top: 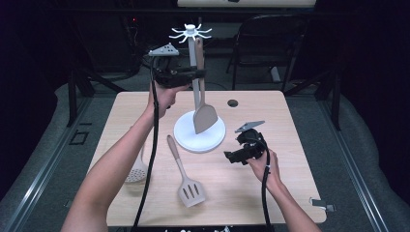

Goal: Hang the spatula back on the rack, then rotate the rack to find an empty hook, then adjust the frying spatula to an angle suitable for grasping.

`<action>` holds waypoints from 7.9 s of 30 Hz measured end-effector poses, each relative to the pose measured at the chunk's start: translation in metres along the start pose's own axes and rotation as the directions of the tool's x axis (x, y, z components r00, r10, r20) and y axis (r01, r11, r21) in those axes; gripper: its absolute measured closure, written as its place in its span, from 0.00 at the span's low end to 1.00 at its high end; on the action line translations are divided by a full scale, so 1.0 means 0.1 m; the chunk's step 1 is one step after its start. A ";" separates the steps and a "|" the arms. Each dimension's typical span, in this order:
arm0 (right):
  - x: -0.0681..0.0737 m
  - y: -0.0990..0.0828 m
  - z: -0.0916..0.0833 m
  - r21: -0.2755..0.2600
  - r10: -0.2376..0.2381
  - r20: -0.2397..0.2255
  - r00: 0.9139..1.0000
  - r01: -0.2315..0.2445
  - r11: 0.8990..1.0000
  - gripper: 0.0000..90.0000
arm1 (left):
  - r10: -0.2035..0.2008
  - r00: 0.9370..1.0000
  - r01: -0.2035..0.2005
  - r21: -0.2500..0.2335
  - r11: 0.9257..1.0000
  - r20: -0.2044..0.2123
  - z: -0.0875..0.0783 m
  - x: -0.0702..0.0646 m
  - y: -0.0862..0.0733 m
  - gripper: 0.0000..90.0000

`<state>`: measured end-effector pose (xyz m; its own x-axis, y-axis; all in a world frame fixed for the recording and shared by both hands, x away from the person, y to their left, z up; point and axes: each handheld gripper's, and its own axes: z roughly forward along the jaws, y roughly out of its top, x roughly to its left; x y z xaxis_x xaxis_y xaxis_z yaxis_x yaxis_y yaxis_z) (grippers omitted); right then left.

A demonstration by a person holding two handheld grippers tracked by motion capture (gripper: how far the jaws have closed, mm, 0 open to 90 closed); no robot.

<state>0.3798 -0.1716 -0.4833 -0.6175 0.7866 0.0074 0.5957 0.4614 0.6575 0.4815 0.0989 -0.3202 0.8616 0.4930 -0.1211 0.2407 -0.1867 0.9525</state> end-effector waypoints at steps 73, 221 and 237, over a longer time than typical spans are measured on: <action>-0.02 -0.01 0.04 0.034 -0.014 0.001 1.000 0.014 0.999 0.09 | -0.090 0.993 0.085 -0.066 0.994 -0.077 -0.38 0.21 -0.27 0.68; 0.22 -0.06 0.38 0.196 -0.136 -0.090 0.987 0.151 0.969 0.07 | -0.098 0.887 0.219 0.225 0.950 -0.450 -0.97 0.14 -2.00 0.03; 0.49 -0.04 0.40 0.218 -0.212 -0.132 0.968 0.237 0.947 0.84 | -0.124 0.886 0.275 0.291 0.916 -0.447 -0.77 -0.04 -2.14 0.01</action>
<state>0.3677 -0.1185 -0.5158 -0.7923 0.6093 -0.0327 0.5295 0.7131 0.4595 0.3923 0.2028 -0.5014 0.5335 0.8399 -0.1001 0.5873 -0.2827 0.7584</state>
